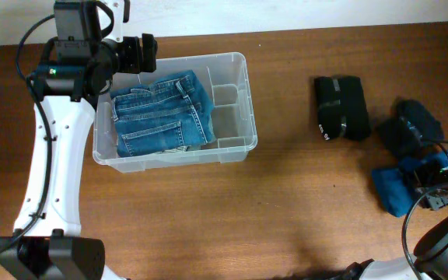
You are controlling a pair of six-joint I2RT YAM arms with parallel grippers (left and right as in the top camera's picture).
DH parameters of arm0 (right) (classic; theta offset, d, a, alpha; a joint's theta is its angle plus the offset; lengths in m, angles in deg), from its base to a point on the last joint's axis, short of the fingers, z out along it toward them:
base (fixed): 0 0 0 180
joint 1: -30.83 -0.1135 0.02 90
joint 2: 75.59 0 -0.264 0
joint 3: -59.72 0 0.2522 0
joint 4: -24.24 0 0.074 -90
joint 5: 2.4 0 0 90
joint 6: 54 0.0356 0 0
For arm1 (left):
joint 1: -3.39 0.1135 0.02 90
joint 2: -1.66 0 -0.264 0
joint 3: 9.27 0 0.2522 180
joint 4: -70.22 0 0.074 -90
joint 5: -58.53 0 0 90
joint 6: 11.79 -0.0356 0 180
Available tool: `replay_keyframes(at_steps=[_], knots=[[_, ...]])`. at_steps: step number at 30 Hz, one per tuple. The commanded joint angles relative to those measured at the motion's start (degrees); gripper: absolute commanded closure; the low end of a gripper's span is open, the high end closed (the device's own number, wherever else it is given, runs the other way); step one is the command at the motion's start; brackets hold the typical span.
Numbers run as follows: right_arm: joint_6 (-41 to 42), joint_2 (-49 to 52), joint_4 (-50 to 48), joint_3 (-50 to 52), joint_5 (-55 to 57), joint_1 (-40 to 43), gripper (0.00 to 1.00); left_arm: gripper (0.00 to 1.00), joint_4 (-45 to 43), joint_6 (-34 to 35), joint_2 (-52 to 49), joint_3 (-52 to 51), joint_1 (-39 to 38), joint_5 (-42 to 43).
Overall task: Pack container
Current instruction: 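Move the right gripper to the blue socks and grasp them, then carry the blue socks with the right gripper into the bin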
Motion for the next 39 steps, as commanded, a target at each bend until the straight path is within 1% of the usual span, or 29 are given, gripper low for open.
replay_keyframes(at_steps=[1,2,3,5,8,11,14,16,17,19,22,23,24,25,28,30,35,39], knots=[[-5.0,2.7,0.7,1.5,1.9,-0.1,0.77,0.01,-0.3,-0.9,0.7,1.1,0.1,-0.4],[-5.1,2.5,0.9,1.5,1.6,-0.1,0.90,0.01,-0.4,-0.9,0.7,1.1,0.1,-0.4],[-5.4,2.0,1.0,1.5,0.5,-0.1,0.92,0.01,-0.4,-0.9,0.7,1.1,0.1,-0.4],[-6.8,0.9,1.7,1.2,-1.7,-0.1,0.92,0.01,-0.5,-0.9,0.7,1.1,0.1,-0.4],[-8.0,-1.9,4.2,-0.2,-4.1,-0.2,0.96,0.01,-1.1,-0.9,0.7,1.1,0.2,-0.9],[-11.3,-7.1,8.3,-3.0,-4.2,-2.0,0.96,0.01,-2.5,-0.9,0.7,1.1,0.2,-3.5],[-13.0,-14.5,11.3,-6.3,-4.2,-5.5,0.96,0.01,-3.9,-0.9,0.7,1.1,0.2,-3.7],[-15.1,-19.6,11.4,-8.5,-5.3,-9.2,0.96,0.01,-4.6,-0.9,0.7,1.1,0.2,-3.7],[-17.7,-23.5,10.6,-10.2,-7.6,-13.4,0.96,0.01,-5.0,-0.9,0.7,1.1,0.2,-3.7],[-18.5,-28.3,8.0,-12.2,-8.0,-21.0,0.96,0.01,-5.4,-0.9,0.7,1.1,0.2,-5.5],[-19.8,-32.7,-0.3,-12.7,-7.0,-35.4,0.96,0.01,-4.9,-0.9,0.7,1.1,0.2,-7.7],[-19.8,-32.8,-3.0,-12.7,-5.2,-40.6,0.96,0.01,-4.7,-0.9,0.7,1.1,0.2,-7.7],[-19.8,-32.6,-4.0,-12.7,-4.2,-42.8,0.96,0.01,-4.6,-0.9,0.7,1.1,0.2,-7.7],[-19.8,-31.1,-7.6,-12.7,0.2,-50.7,0.96,0.01,-4.3,-0.9,0.7,1.1,0.2,-7.7],[-19.7,-26.2,-12.4,-12.7,6.2,-60.7,0.96,0.01,-3.4,-0.9,0.7,1.1,0.2,-7.7],[-19.6,-21.9,-15.6,-12.7,6.8,-65.0,0.96,0.01,-2.7,-0.9,0.7,1.1,0.2,-7.7],[-10.5,-10.6,-23.0,-14.0,6.1,-70.9,0.96,0.01,-1.0,-2.9,0.7,1.1,0.2,-8.3],[-10.2,-6.5,-19.7,-23.2,6.4,-73.5,0.96,0.01,-1.0,-3.1,0.7,1.0,0.2,-9.8]])
